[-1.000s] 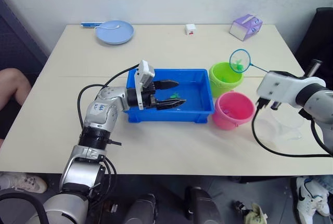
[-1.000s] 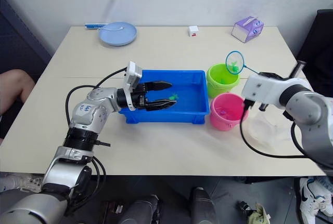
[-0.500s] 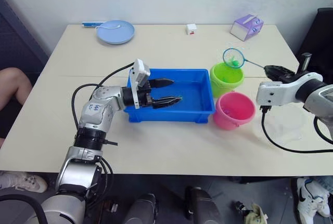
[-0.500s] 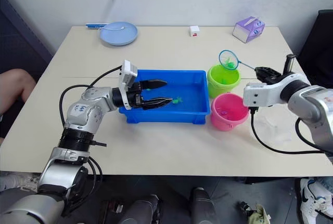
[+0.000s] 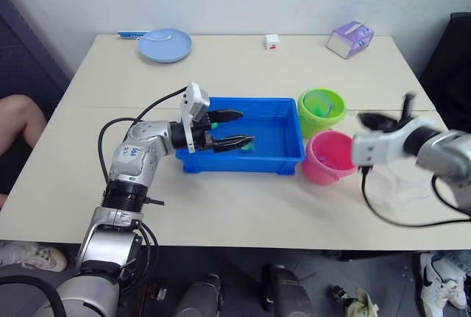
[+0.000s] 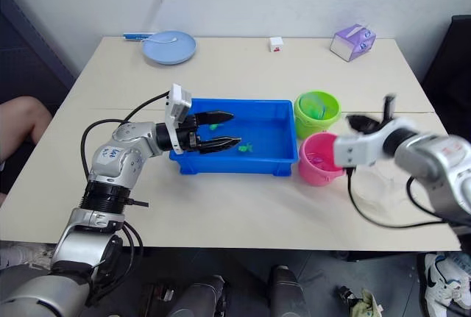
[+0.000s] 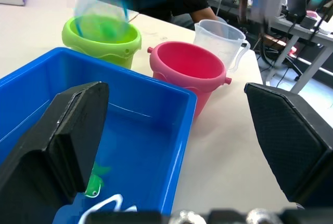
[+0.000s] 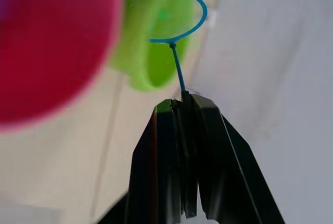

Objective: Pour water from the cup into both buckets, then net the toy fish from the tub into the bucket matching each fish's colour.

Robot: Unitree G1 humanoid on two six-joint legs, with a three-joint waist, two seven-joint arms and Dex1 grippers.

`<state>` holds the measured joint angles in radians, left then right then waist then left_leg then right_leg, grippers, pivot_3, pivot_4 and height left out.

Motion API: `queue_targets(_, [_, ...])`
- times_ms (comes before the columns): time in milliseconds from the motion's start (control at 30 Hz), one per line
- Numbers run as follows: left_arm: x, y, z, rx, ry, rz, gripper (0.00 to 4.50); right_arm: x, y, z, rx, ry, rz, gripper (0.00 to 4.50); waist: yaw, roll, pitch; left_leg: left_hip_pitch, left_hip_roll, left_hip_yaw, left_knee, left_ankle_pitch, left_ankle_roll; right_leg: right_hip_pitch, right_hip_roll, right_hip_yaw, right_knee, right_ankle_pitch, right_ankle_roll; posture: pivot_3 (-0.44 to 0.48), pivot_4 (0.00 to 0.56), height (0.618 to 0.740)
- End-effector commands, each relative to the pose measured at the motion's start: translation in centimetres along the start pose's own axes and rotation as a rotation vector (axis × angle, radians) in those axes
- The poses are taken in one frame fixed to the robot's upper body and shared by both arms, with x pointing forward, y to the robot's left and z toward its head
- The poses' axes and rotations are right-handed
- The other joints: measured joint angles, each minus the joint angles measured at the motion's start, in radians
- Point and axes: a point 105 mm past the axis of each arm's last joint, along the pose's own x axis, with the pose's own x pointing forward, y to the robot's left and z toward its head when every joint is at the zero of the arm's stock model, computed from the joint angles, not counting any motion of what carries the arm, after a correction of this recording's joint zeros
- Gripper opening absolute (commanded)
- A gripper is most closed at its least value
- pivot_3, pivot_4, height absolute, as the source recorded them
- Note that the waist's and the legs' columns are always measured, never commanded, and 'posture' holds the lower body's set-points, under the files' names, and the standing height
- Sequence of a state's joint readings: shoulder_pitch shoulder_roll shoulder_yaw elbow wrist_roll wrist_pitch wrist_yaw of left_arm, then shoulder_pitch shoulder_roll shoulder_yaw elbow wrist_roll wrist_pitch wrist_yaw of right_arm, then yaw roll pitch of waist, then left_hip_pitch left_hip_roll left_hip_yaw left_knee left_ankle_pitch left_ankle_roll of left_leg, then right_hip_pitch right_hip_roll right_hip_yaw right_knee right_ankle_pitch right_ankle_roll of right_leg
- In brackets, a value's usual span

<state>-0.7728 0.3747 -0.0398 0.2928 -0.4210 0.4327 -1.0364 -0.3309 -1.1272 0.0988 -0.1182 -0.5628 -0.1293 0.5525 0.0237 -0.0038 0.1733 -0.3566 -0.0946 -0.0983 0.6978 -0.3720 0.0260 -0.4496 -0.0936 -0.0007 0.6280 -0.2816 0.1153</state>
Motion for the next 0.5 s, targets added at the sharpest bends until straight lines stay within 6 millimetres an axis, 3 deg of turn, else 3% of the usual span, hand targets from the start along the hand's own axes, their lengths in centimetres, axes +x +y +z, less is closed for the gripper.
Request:
queue_targets(33, [-0.4,0.4,1.0,0.044,-0.02,0.018,4.5,-1.0,-4.1,-1.5,-0.021,0.084,-0.175,0.76,-0.001,0.001,0.0,0.0,-0.001,0.001,0.001,0.0,0.0,0.0,0.0,0.0,0.0,0.0,0.0,0.0,0.15,0.74])
queue_targets(167, [-0.7,0.7,1.0,0.049,-0.015,0.031,4.5,-1.2,-5.5,-1.7,-0.056,0.1,-0.236,0.76,-0.003,0.002,0.0,0.0,-0.001,0.002,0.0,0.0,0.001,-0.001,0.0,0.0,0.001,0.001,0.001,0.0,0.15,0.74])
queue_targets(367, [-0.8,0.8,1.0,0.051,-0.016,0.035,4.5,-1.2,-4.7,-1.6,-0.057,0.095,-0.214,0.76,-0.001,0.002,0.0,0.0,0.0,0.002,0.0,0.0,0.0,-0.001,0.0,0.0,0.0,0.001,0.001,0.0,0.15,0.74])
queue_targets(500, [-0.8,0.8,1.0,0.051,-0.015,0.034,4.5,-0.7,-2.2,0.3,-0.099,0.01,-0.096,0.76,-0.001,0.002,0.0,0.0,0.0,0.001,0.0,0.0,0.001,-0.001,0.0,0.0,0.0,0.001,0.001,0.0,0.15,0.74])
